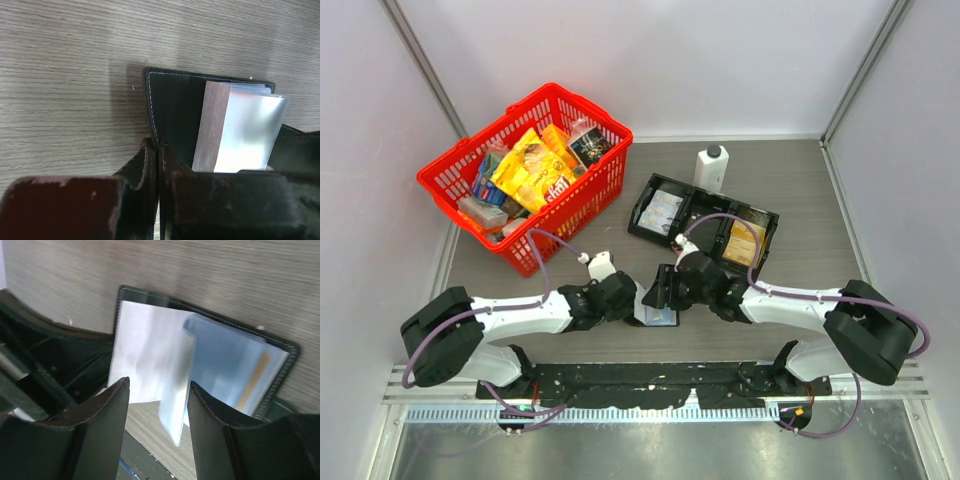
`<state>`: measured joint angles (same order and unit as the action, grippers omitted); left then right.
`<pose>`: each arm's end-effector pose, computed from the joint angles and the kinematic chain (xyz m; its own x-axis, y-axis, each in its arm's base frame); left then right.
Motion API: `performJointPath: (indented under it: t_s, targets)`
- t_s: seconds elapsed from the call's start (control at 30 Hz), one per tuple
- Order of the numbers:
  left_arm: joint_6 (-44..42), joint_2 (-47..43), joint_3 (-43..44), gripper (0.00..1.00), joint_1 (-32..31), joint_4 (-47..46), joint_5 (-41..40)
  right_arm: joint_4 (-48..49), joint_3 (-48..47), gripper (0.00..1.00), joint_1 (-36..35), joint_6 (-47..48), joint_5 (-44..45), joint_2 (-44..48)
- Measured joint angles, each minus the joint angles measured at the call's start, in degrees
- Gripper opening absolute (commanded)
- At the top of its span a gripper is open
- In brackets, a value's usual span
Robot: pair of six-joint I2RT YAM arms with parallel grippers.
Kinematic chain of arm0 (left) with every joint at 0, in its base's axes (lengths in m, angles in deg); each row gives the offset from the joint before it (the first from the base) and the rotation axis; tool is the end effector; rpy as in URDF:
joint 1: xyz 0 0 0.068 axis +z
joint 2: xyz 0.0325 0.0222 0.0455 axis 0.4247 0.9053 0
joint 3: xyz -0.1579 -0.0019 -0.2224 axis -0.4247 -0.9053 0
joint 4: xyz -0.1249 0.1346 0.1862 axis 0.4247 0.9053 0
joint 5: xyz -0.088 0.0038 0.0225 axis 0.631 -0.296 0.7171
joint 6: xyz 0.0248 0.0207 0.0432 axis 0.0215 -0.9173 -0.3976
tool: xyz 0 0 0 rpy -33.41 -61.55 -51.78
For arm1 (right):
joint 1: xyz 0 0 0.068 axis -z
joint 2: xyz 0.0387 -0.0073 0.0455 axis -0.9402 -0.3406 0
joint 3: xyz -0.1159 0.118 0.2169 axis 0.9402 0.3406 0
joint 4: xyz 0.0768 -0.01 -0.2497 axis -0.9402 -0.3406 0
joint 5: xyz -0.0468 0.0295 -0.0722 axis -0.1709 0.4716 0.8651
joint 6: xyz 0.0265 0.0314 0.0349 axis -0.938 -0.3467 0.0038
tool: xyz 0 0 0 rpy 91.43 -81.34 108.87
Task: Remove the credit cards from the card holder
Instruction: Open the card holder at the center of the board.
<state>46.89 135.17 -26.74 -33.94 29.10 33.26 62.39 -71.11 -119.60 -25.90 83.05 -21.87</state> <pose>0.1372 -0.2031 0.1594 -0.7919 -0.3616 -0.4920 -0.1465 0.8948 -0.4218 0.1654 0.2000 0.1671 -0.8707 0.1054 -0.4803 -0.2556 0.7375 0.6252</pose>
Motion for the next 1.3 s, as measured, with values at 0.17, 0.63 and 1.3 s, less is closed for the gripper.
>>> performJointPath:
  t_s: [0.17, 0.63, 1.3]
  targets:
    - [0.3, -1.3, -0.9, 0.14, 0.0, -0.6, 0.0, 2.1, -2.4, 0.54, -2.8, 0.0, -1.8, -1.3]
    - [1.1, -18.5, -5.9, 0.67, 0.3, 5.3, -3.9, 0.8, -9.0, 0.65, -3.7, 4.0, -2.5, -5.4]
    - [-3.0, -35.5, -5.6, 0.67, 0.3, 10.9, -4.3, 1.3, -13.3, 0.63, -4.0, 6.6, -4.9, -18.0]
